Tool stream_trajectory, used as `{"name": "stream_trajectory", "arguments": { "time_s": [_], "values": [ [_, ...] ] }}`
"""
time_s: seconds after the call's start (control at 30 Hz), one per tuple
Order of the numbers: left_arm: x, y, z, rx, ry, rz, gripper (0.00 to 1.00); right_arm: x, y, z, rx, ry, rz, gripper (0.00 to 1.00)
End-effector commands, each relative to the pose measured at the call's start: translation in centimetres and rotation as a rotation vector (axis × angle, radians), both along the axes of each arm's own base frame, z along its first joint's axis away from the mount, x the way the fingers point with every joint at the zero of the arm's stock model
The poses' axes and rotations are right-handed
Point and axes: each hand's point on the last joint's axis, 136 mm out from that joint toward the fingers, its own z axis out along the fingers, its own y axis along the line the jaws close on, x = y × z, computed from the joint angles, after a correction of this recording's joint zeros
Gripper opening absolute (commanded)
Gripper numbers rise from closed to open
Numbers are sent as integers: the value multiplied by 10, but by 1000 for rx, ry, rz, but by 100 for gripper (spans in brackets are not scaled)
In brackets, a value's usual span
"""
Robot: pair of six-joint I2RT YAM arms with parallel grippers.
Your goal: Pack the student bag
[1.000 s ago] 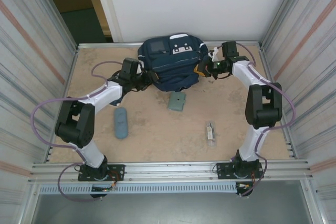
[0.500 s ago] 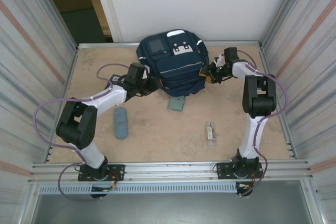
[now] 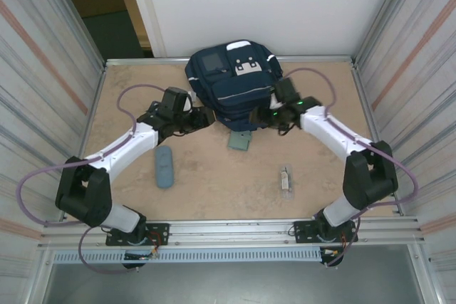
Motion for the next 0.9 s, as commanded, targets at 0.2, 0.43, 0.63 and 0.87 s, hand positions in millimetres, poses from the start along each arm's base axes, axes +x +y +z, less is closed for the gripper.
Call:
{"name": "stream_trajectory", "arguments": {
  "time_s": [0.2, 0.43, 0.63, 0.87],
  "values": [
    [-13, 53, -6, 108, 18, 111, 64, 7, 47, -60, -291, -12, -37, 74],
    [-14, 55, -6, 102, 14, 111, 65, 7, 39, -93, -473, -4, -73, 74],
    [-8, 48, -6, 80, 16, 96, 65, -26, -7, -106, -542, 57, -121, 70],
    [6, 30, -13, 34, 49, 56, 65, -73, -78, -115, -491, 184, -201, 65]
  ]
}}
